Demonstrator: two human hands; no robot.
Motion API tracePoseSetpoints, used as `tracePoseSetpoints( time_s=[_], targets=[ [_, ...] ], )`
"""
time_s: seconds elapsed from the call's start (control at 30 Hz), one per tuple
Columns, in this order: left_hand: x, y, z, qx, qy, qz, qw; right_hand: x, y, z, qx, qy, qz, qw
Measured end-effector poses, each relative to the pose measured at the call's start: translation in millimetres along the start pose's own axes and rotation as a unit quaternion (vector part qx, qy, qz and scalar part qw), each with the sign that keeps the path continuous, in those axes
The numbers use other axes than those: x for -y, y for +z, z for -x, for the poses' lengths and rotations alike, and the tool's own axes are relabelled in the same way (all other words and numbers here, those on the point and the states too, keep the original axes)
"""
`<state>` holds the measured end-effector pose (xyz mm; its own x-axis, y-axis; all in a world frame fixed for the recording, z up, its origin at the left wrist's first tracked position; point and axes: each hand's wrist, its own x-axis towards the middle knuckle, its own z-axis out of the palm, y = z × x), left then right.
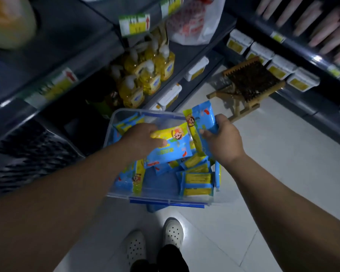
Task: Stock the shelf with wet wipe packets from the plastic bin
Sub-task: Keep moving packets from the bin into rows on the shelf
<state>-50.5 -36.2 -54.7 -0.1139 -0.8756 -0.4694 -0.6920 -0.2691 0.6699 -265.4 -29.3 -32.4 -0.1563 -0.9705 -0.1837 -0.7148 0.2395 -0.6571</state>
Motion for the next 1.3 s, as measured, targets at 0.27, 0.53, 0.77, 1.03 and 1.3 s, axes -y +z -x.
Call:
tracePoseSetpoints(
  time_s=[0.27,0.53,0.77,1.03,1.3],
  targets=[
    [-65,-76,74,-0.045,-0.094,0.247,0.963,89,-71,38,-0.015,0.005,-0.102,0.995],
    [-127,-158,154,-0.110,-0.067,0.277,0.952,178,-151,71,-0.024,0.005,-0.171,0.985],
    [-175,-209,214,-0.178,0.006,0.281,0.943,236,-199,96,0.025,-0.022,-0.281,0.959],
    [-223,-243,252,-0.176,0.039,0.387,0.904,290,-234,102,0.170,-0.115,-0.357,0.911],
    [-261,-262,263,-0.158,0.074,0.492,0.853,320,-255,84,0.264,-0.171,-0.344,0.885]
  ],
)
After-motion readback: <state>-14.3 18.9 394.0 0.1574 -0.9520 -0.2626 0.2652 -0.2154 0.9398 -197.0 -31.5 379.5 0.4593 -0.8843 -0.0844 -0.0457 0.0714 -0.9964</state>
